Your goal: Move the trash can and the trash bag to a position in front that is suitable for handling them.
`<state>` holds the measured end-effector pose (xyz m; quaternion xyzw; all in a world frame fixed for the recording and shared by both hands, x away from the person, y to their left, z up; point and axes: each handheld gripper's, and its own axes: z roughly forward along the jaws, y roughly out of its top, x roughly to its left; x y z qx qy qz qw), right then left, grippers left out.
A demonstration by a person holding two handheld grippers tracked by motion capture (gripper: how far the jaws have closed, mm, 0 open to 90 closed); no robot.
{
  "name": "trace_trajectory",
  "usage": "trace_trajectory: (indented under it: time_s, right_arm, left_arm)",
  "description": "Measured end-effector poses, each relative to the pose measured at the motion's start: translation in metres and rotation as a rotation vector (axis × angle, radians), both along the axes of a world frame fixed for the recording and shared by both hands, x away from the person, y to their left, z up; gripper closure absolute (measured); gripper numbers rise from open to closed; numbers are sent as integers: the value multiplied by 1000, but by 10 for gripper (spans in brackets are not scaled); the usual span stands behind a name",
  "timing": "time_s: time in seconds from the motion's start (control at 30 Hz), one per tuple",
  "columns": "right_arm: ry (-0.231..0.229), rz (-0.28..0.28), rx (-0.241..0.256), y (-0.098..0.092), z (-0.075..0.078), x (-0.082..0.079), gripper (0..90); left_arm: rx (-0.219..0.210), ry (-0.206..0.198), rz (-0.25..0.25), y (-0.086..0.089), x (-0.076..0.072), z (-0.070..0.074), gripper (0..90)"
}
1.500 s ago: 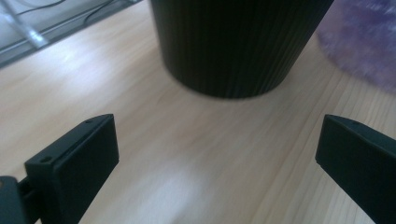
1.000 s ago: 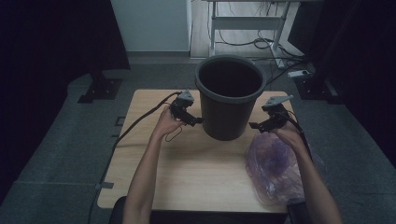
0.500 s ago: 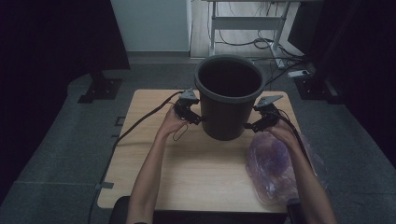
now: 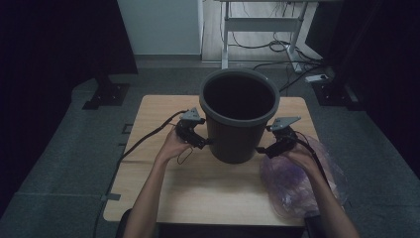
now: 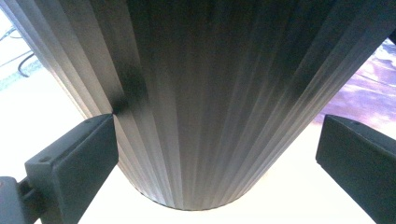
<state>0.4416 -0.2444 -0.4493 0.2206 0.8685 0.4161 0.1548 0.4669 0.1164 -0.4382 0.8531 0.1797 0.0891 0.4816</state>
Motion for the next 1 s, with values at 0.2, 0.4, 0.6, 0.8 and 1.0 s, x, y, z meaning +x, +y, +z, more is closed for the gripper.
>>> trace_trajectory:
  time_s: [0.2, 0.4, 0.6, 0.8, 1.0]
  right_arm:
    - [13, 4, 54, 4, -2, -30, 0]
    - [-36, -127, 2, -28, 5, -27, 0]
    - [-60, -390, 2, -49, 5, 7, 0]
    - [-61, -493, 22, -33, 0, 39, 0]
    - [-56, -460, 60, -26, -7, 44, 36]
  left_arm:
    - [12, 23, -15, 7, -28, 0, 0]
    - [60, 17, 129, 48, -22, 0, 0]
    - [-6, -7, 422, 63, 19, -2, 0]
    - [1, -19, 477, 34, 44, -5, 0]
    - [-30, -52, 463, 28, 40, -6, 24]
